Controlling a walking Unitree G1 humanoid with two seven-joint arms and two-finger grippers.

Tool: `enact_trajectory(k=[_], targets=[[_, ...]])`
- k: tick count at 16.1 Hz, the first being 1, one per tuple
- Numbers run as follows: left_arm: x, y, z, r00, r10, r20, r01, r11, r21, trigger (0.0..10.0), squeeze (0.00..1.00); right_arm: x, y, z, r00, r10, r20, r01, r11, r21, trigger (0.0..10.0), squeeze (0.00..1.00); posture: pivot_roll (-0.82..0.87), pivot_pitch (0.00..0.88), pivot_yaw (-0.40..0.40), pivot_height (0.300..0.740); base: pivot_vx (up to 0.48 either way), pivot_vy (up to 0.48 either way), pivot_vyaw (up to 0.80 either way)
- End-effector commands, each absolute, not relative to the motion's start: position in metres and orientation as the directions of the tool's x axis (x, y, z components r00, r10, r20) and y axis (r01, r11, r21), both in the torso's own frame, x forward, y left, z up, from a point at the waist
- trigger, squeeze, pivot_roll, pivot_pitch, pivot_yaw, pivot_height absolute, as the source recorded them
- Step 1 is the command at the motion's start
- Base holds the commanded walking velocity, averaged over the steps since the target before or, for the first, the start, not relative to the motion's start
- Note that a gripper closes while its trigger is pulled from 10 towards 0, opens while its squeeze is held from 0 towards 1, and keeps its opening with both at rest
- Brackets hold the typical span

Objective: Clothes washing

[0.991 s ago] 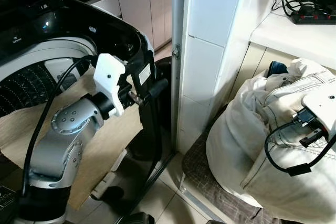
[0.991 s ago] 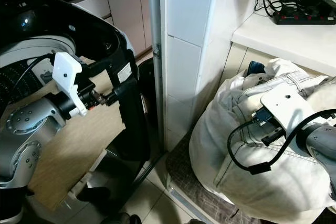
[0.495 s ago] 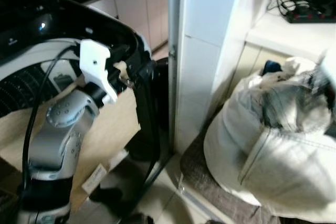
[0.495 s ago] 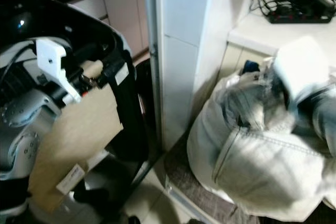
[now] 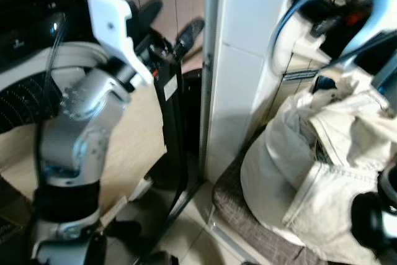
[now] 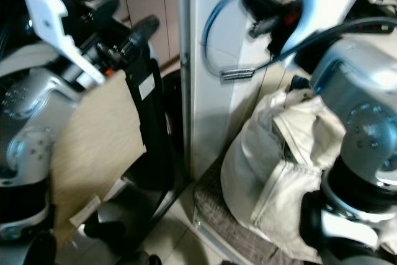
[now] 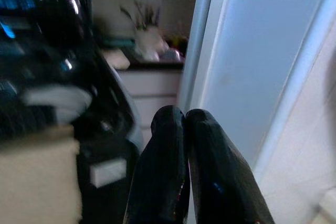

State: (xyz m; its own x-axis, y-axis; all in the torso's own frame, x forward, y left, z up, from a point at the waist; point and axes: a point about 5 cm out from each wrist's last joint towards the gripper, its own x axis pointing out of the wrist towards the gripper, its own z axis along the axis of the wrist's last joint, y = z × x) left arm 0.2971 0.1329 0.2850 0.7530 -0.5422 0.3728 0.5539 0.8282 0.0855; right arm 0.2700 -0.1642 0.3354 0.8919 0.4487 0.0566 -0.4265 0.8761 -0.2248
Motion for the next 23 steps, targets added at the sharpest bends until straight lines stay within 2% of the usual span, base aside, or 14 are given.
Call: enact_trajectory(k=[1,2,4,5,6,8,10,11,13,15,23], targets=[[0.296,0.136,0.277,0.775,-0.539,0.331,0.544,0.835,0.087,10.0,0.0,0.273,-0.169,0.33,0.912,0.41,0.022,-0.388,0.877,-0.285,3.6,0.0,-0.07,0.031,-0.005,0.74,0.0,0.0,0.0],[0.297,0.139,0.262,0.81,-0.533,0.245,0.515,0.846,0.136,10.0,0.0,0.275,-0.183,0.32,0.946,0.314,-0.08,-0.321,0.871,-0.371,10.0,0.0,-0.07,0.033,-0.007,0.74,0.0,0.0,0.0],[0.3,0.146,0.245,0.86,-0.486,0.157,0.457,0.869,0.19,10.0,0.0,0.275,-0.2,0.313,0.97,0.206,-0.133,-0.241,0.894,-0.377,10.0,0.0,-0.07,0.037,-0.008,0.74,0.0,0.0,0.0],[0.303,0.153,0.236,0.895,-0.424,0.139,0.393,0.896,0.206,10.0,0.0,0.272,-0.208,0.311,0.986,0.156,-0.061,-0.168,0.922,-0.349,10.0,0.87,-0.07,0.04,-0.003,0.74,0.0,0.0,0.0],[0.305,0.157,0.231,0.915,-0.377,0.141,0.349,0.918,0.188,10.0,0.0,0.271,-0.21,0.31,0.99,0.14,-0.007,-0.134,0.933,-0.333,10.0,1.0,-0.08,0.042,0.003,0.74,0.0,0.0,0.0],[0.306,0.161,0.219,0.955,-0.255,0.148,0.245,0.966,0.087,10.0,0.0,0.265,-0.211,0.292,0.99,0.02,0.139,0.012,0.975,-0.221,10.0,1.0,-0.09,0.044,0.026,0.74,0.0,0.0,0.0],[0.304,0.158,0.217,0.96,-0.236,0.153,0.216,0.967,0.135,10.0,0.0,0.261,-0.21,0.278,0.983,-0.078,0.166,0.116,0.965,-0.234,10.0,1.0,-0.09,0.046,0.028,0.74,0.0,0.0,0.0],[0.304,0.153,0.217,0.961,-0.224,0.16,0.197,0.966,0.165,10.0,0.0,0.257,-0.203,0.267,0.987,-0.072,0.144,0.105,0.965,-0.239,10.0,0.0,-0.09,0.046,0.03,0.74,0.0,0.0,0.0],[0.3,0.139,0.219,0.949,-0.25,0.191,0.225,0.963,0.147,10.0,0.0,0.248,-0.187,0.263,0.979,-0.015,0.205,0.068,0.966,-0.25,10.0,0.0,-0.09,0.044,0.037,0.74,0.0,0.0,0.0],[0.294,0.127,0.211,0.942,-0.291,0.169,0.273,0.954,0.121,10.0,0.0,0.24,-0.173,0.252,0.973,0.003,0.229,0.039,0.983,-0.179,10.0,0.0,-0.09,0.042,0.042,0.74,0.0,0.0,0.0],[0.292,0.121,0.212,0.932,-0.322,0.169,0.302,0.944,0.13,10.0,0.0,0.232,-0.169,0.234,0.981,-0.025,0.191,0.055,0.987,-0.152,10.0,0.0,-0.1,0.045,0.052,0.74,0.0,0.0,0.0]])
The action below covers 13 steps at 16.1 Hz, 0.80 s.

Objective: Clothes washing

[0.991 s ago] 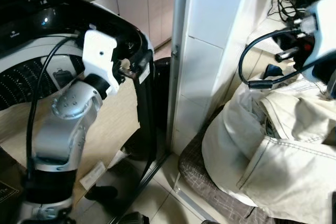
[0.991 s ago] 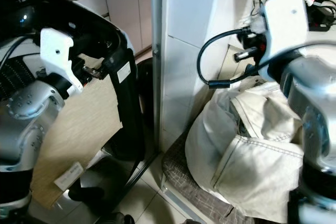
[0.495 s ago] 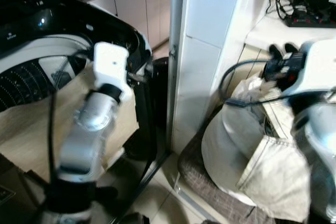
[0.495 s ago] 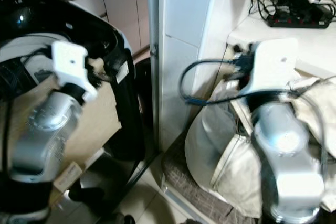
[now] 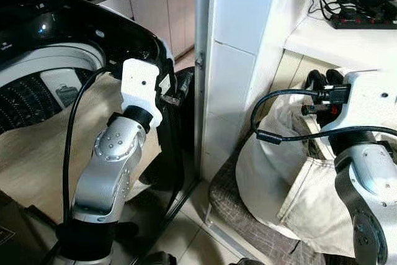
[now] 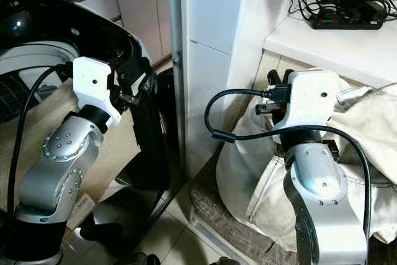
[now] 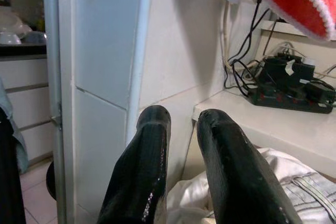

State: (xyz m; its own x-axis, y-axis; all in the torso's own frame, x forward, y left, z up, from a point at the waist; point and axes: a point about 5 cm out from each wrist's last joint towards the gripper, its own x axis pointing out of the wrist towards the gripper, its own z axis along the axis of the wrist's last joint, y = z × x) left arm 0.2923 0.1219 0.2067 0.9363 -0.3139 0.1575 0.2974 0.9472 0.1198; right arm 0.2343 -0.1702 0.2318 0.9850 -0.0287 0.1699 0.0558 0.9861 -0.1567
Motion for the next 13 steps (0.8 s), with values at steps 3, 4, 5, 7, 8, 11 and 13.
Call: enact_trajectory(k=[3,4,5,7,8,11,13], targets=[[0.2914,0.1209,0.2119,0.931,-0.325,0.168,0.307,0.943,0.126,10.0,0.0,0.2307,-0.1691,0.2327,0.982,-0.033,0.185,0.06,0.988,-0.144,10.0,0.0,-0.1,0.047,0.052,0.74,0.0,0.0,0.0],[0.2912,0.1209,0.212,0.93,-0.327,0.168,0.308,0.943,0.125,10.0,0.0,0.2307,-0.1688,0.2322,0.983,-0.032,0.183,0.059,0.988,-0.145,10.0,0.0,-0.1,0.048,0.052,0.74,0.0,0.0,0.0],[0.2914,0.121,0.2121,0.93,-0.327,0.168,0.308,0.943,0.127,10.0,0.0,0.2309,-0.1684,0.2316,0.983,-0.029,0.182,0.056,0.988,-0.146,10.0,0.0,-0.1,0.048,0.05,0.74,0.0,0.0,0.0],[0.2916,0.1216,0.2125,0.93,-0.327,0.169,0.309,0.943,0.127,10.0,0.0,0.2312,-0.1677,0.2305,0.984,-0.023,0.176,0.05,0.987,-0.15,10.0,0.0,-0.09,0.049,0.046,0.74,0.0,0.0,0.0],[0.2917,0.122,0.2124,0.93,-0.325,0.168,0.307,0.943,0.127,10.0,0.0,0.2314,-0.1675,0.2301,0.985,-0.021,0.174,0.048,0.987,-0.151,10.0,0.0,-0.09,0.051,0.046,0.74,0.0,0.0,0.0],[0.2912,0.1224,0.2123,0.93,-0.326,0.17,0.308,0.943,0.122,10.0,0.0,0.2318,-0.1669,0.2288,0.986,-0.016,0.168,0.041,0.988,-0.152,10.0,0.0,-0.09,0.05,0.045,0.74,0.0,0.0,0.0],[0.2914,0.1227,0.2123,0.931,-0.324,0.17,0.307,0.944,0.123,10.0,0.0,0.2319,-0.166,0.2276,0.987,-0.009,0.162,0.034,0.988,-0.151,10.0,0.0,-0.09,0.049,0.044,0.74,0.0,0.0,0.0]])
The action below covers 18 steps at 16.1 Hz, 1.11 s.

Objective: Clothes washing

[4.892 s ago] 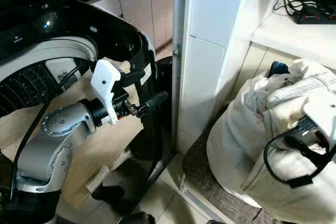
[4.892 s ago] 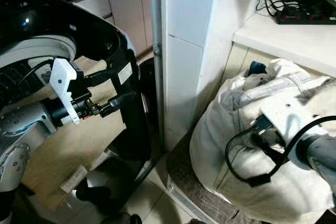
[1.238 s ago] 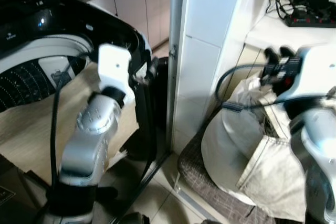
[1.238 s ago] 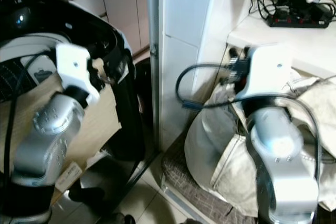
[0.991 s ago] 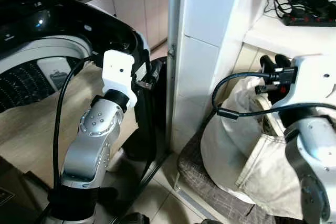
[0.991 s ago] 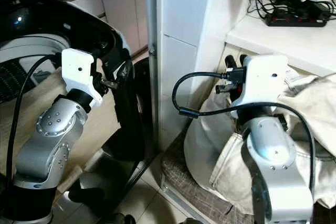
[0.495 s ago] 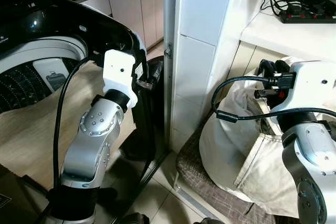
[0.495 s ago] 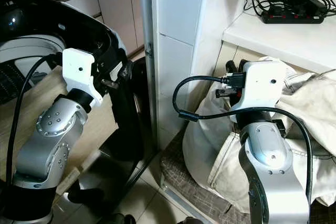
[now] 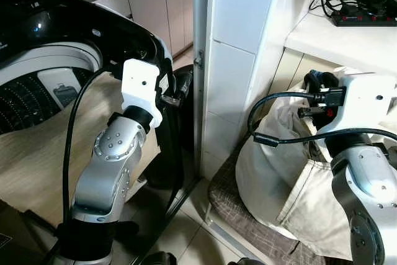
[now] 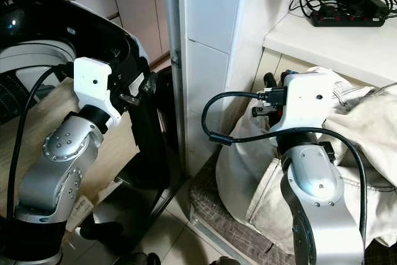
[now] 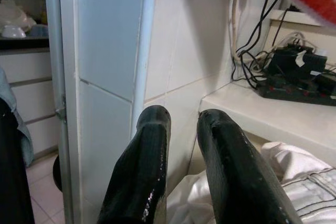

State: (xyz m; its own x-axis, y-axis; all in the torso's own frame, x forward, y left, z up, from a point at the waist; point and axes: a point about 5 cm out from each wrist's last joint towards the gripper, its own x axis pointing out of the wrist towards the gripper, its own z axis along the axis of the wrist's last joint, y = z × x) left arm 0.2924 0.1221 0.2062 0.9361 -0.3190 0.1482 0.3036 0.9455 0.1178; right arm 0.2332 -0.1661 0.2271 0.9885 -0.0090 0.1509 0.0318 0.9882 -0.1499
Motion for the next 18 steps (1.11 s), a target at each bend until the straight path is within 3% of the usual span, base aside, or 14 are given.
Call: enact_trajectory(k=[1,8,18], targets=[[0.2914,0.1228,0.2125,0.931,-0.324,0.17,0.306,0.944,0.122,10.0,0.0,0.2318,-0.1656,0.2271,0.987,-0.007,0.16,0.031,0.988,-0.15,10.0,0.0,-0.09,0.048,0.044,0.74,0.0,0.0,0.0],[0.2916,0.1235,0.2134,0.931,-0.321,0.172,0.304,0.946,0.117,10.0,0.0,0.2329,-0.1639,0.2264,0.988,0.005,0.157,0.019,0.989,-0.147,10.0,0.0,-0.09,0.05,0.043,0.74,0.0,0.0,0.0],[0.2929,0.1242,0.2155,0.934,-0.315,0.168,0.299,0.948,0.113,10.0,0.0,0.2335,-0.1632,0.2261,0.988,0.005,0.155,0.018,0.989,-0.146,10.0,0.0,-0.09,0.05,0.045,0.74,-0.242,0.0,0.0]])
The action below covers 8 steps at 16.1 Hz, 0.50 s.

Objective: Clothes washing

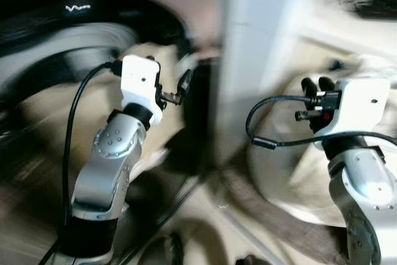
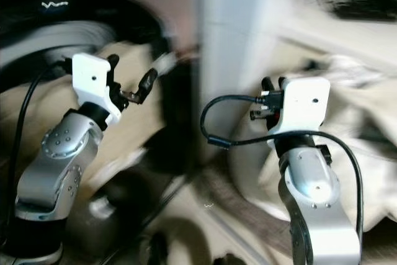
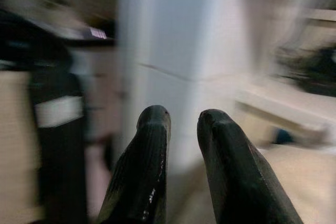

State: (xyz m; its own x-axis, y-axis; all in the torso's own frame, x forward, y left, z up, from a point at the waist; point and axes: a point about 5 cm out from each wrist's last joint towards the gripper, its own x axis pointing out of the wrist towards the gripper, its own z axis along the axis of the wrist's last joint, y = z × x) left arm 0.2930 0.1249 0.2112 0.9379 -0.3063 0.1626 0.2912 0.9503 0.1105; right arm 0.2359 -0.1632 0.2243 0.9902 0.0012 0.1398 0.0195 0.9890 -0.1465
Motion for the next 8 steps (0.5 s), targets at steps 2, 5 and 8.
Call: enact_trajectory(k=[2,5,8], targets=[[0.2948,0.1252,0.2182,0.935,-0.311,0.171,0.295,0.949,0.111,10.0,0.0,0.2334,-0.1643,0.2256,0.988,-0.003,0.154,0.024,0.99,-0.14,10.0,0.0,-0.09,0.049,0.046,0.74,0.0,0.0,0.0],[0.2939,0.1245,0.2202,0.927,-0.33,0.178,0.314,0.943,0.114,10.0,0.0,0.2333,-0.1655,0.2253,0.988,-0.014,0.153,0.036,0.99,-0.136,10.0,0.0,-0.09,0.046,0.051,0.74,0.263,0.0,0.0],[0.2945,0.125,0.2204,0.929,-0.324,0.178,0.31,0.945,0.103,10.0,0.0,0.2336,-0.166,0.2252,0.988,-0.018,0.154,0.039,0.991,-0.131,10.0,0.0,-0.09,0.044,0.051,0.74,0.477,0.0,0.0]])
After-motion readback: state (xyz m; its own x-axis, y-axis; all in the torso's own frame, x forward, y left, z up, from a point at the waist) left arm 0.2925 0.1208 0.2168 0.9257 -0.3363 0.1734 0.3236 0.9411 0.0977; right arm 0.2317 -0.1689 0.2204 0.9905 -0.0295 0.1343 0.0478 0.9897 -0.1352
